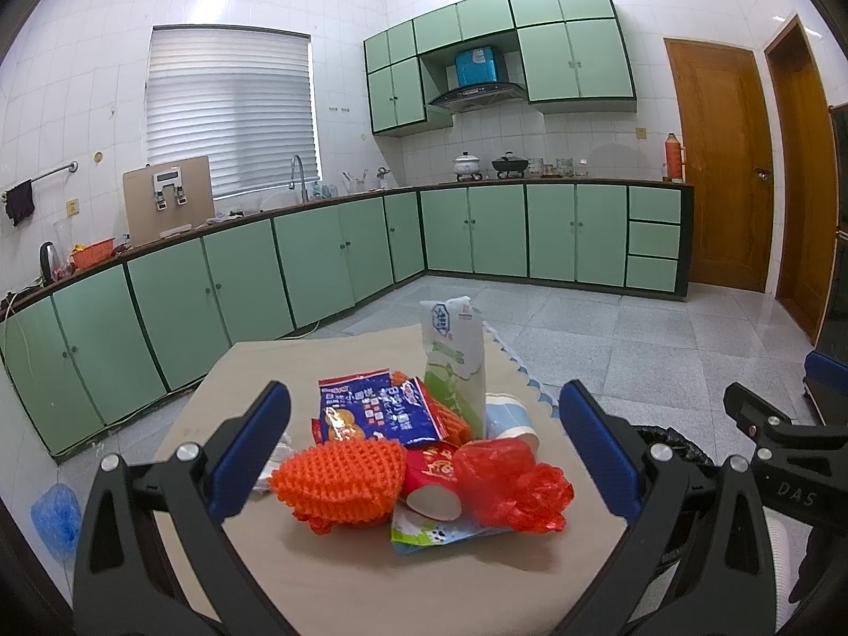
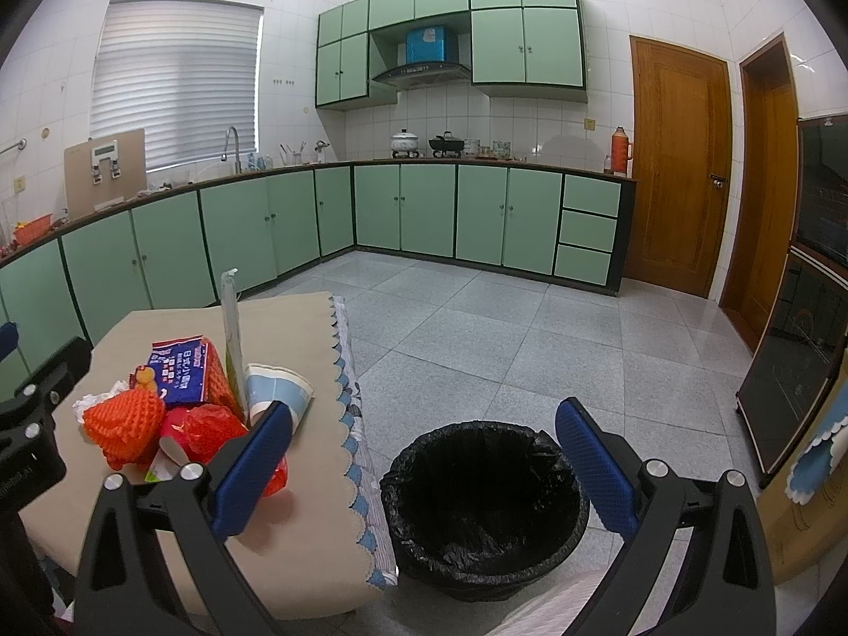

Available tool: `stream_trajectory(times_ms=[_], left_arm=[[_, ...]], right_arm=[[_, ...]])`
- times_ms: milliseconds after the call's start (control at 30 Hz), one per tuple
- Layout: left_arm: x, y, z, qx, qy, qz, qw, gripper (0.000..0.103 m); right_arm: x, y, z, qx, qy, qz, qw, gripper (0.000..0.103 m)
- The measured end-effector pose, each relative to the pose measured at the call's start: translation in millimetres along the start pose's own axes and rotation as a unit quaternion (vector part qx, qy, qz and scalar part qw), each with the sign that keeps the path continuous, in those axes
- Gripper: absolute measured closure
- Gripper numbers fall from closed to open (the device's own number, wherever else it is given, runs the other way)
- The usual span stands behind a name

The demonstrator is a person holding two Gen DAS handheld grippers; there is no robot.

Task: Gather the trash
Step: 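Grasp the white-green milk carton with the right gripper while the left gripper grasps the orange mesh net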

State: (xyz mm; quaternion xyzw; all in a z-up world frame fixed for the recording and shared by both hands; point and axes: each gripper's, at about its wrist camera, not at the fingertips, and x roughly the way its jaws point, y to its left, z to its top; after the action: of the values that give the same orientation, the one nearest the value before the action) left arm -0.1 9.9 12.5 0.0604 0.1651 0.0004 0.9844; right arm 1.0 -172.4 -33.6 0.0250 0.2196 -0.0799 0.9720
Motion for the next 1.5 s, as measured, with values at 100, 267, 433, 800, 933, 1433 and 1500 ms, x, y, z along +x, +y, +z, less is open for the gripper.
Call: stream_trajectory(times_ms=[100, 267, 433, 800, 933, 1433, 1500], left_arm=[[8.6, 13.2, 4.8, -0.011, -0.002, 0.020, 0.9997, 0.005], [29.1, 52.3, 10.3, -0.031, -0.010, 0.075, 0.9966, 0.005], [52.7, 100.2, 12.4, -0.047, -0.010, 0.132, 0.9901, 0.005], [101.8, 146.5, -8.3, -0.055, 0.021, 0.159, 0.9856, 0.005], [117.8, 152.5, -15.1, -0.051, 0.028, 0.160, 0.9855, 0.005], [137.8, 168.8, -37.4, -0.062, 0.064, 0.131, 0.9873, 0.005], [137.5, 165.2, -41.2, -0.062, 0.070, 0.127, 0.9875, 0.005]], right_arm=[[3.6, 3.5, 3.7, -0.004, -0.005, 0.005, 1.000, 0.006], [19.9, 19.9, 16.9, -0.016, -0.020, 0.028, 0.999, 0.006], [46.3, 47.0, 28.5, -0.025, -0.026, 0.064, 0.997, 0.006], [121.2, 122.8, 46.5, -0.059, -0.005, 0.139, 0.989, 0.015], [148.8, 142.7, 47.4, -0.053, 0.020, 0.160, 0.986, 0.022], [203.8, 176.8, 46.7, -0.059, 0.113, 0.218, 0.968, 0.087], [201.7, 178.2, 45.6, -0.062, 0.111, 0.223, 0.967, 0.093]])
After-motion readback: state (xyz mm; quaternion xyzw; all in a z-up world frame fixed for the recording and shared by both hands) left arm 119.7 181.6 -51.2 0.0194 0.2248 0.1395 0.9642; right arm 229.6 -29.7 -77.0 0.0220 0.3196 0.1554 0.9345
